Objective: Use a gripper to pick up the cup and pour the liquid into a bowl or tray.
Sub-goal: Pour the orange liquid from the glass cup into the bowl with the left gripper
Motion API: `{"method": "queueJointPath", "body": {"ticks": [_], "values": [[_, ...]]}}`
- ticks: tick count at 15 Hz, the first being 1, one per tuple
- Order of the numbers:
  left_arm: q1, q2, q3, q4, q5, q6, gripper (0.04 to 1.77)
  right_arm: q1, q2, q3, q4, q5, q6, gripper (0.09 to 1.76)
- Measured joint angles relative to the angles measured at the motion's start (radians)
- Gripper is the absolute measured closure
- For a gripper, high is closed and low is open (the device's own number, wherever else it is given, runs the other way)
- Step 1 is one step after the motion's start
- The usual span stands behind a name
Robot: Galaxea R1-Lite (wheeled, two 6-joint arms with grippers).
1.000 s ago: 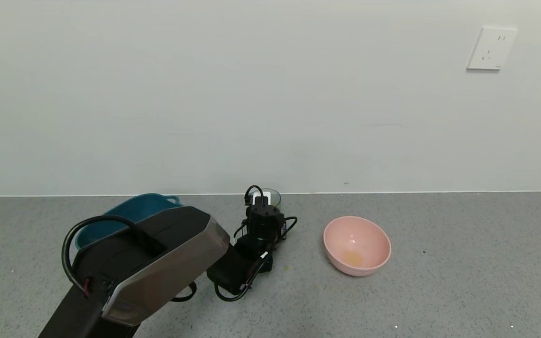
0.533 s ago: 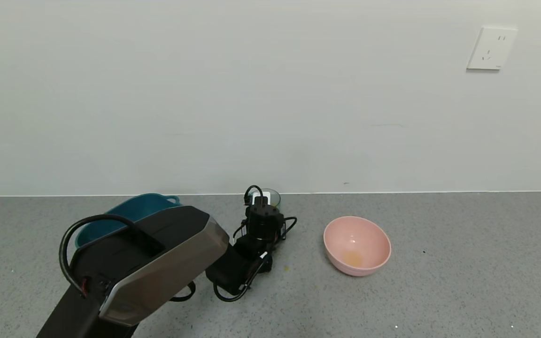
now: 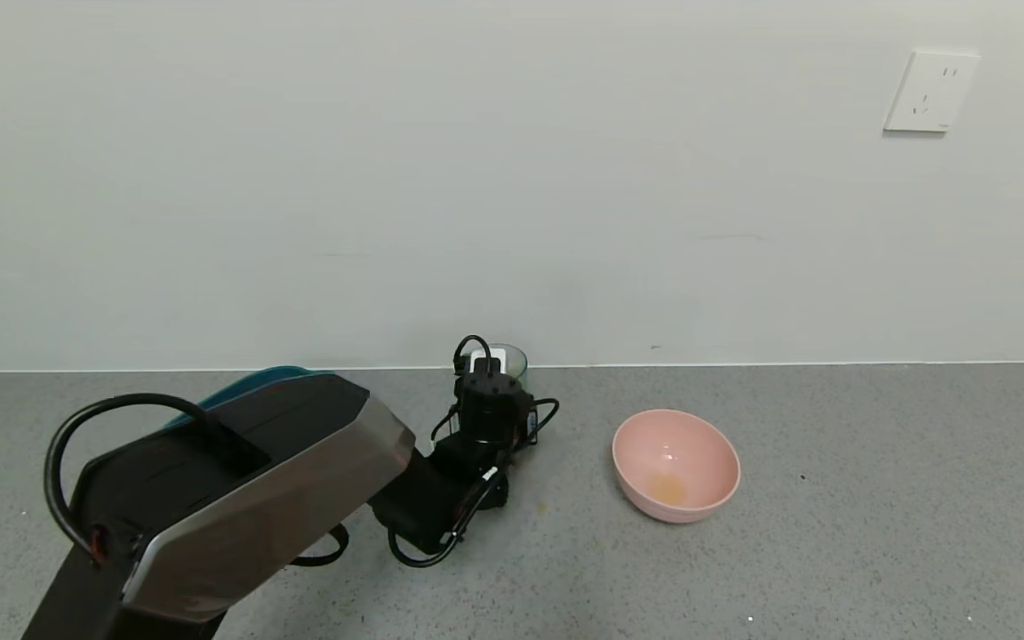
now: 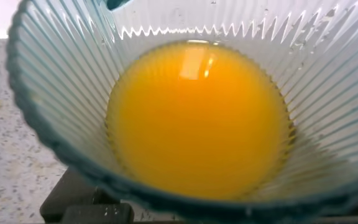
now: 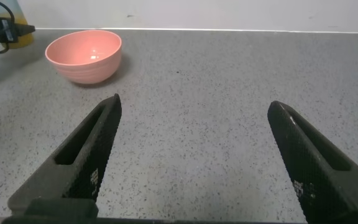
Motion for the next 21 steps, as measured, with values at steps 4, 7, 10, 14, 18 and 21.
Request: {"method": "queueJointPath", "body": {"ticks": [4,7,10,14,18,21], "values": [[-0.005,-0.071,0.043,0.010,-0.001,0.006,0.50,0.000,0.000,0.000,0.000,0.000,0.000,0.14],[-0.006,-0.127,0.079,0.010,0.001,0.029,0.50,0.000,0.000,0.000,0.000,0.000,0.000,0.14],[-0.003,-0.189,0.120,0.011,0.001,0.045,0.50,0.000,0.000,0.000,0.000,0.000,0.000,0.14],[0.021,-0.284,0.189,0.027,0.001,0.051,0.51,0.000,0.000,0.000,0.000,0.000,0.000,0.14],[0.075,-0.372,0.264,0.044,-0.010,0.068,0.51,0.000,0.000,0.000,0.000,0.000,0.000,0.14],[0.130,-0.413,0.311,0.047,-0.014,0.082,0.51,0.000,0.000,0.000,0.000,0.000,0.000,0.14]]}}
